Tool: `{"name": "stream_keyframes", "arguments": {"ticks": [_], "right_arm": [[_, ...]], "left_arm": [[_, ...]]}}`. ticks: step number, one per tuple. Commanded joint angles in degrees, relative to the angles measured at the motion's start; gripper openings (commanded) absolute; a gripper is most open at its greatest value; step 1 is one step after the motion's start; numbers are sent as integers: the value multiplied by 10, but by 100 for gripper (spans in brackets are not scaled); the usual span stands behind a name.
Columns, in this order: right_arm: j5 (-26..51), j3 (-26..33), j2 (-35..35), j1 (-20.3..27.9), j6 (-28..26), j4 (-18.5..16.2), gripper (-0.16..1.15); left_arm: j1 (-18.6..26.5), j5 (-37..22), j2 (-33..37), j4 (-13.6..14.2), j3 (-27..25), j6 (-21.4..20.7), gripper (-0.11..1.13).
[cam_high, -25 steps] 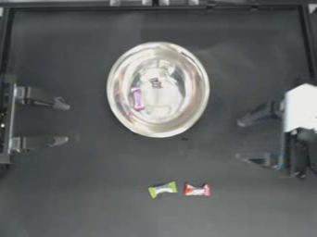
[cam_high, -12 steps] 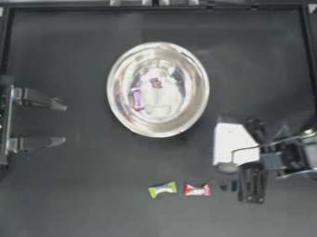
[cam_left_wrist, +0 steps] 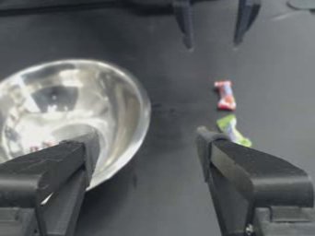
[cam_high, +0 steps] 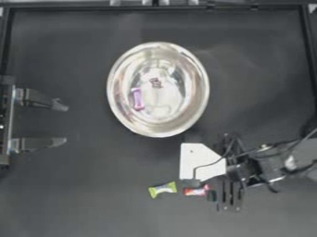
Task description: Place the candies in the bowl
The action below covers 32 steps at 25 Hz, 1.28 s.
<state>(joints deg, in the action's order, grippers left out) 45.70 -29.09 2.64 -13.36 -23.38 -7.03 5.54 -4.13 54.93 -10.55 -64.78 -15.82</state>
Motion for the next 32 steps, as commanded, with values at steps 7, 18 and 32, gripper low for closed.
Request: {"name": "stream_keyframes", "arguments": {"ticks": [7,18,32], "right_arm": [[-28,25,-42,-1,11,18,98],[-67,25,-83,-1,11,22,97],[-83,19,-122,-2,10,27,97]], "left_arm": [[1,6,-28,-1,11,0,95],[0,6,-31,-6,11,1,95],[1,6,-31,-16,10,1,95]]}}
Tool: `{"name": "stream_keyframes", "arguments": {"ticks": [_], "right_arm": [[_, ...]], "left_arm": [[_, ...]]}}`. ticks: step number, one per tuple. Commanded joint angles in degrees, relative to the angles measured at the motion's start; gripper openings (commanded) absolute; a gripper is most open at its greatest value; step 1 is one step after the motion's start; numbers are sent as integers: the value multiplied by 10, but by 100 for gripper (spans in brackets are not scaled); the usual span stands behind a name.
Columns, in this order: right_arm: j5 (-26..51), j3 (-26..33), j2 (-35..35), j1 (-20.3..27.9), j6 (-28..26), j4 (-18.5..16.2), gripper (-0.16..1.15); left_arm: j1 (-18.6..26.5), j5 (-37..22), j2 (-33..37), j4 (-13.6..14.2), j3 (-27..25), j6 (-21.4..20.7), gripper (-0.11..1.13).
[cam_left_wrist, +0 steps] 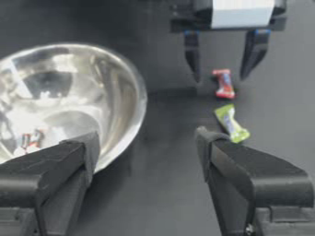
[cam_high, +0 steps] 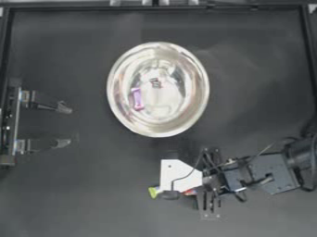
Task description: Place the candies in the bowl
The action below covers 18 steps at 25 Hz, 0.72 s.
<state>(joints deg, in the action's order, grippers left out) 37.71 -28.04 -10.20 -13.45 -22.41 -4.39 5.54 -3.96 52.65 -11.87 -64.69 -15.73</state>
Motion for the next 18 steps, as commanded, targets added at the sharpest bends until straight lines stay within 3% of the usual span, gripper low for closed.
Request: {"name": "stream_keyframes", "arguments": {"ticks": [1,5,12,18], "right_arm": [[-4,9,4,-1,1,1,97],[-3,8,2,-3,-1,-3,89],[-4,7,-8,-11,-2,0,41],[-3,10,3,-11,-4,-4,35]], "left_arm": [[1,4,-8,-3,9,0,95],[0,4,-8,-4,8,0,95],[1,4,-7,-8,8,0,95],[1,4,-7,-11,7,0,95]]}}
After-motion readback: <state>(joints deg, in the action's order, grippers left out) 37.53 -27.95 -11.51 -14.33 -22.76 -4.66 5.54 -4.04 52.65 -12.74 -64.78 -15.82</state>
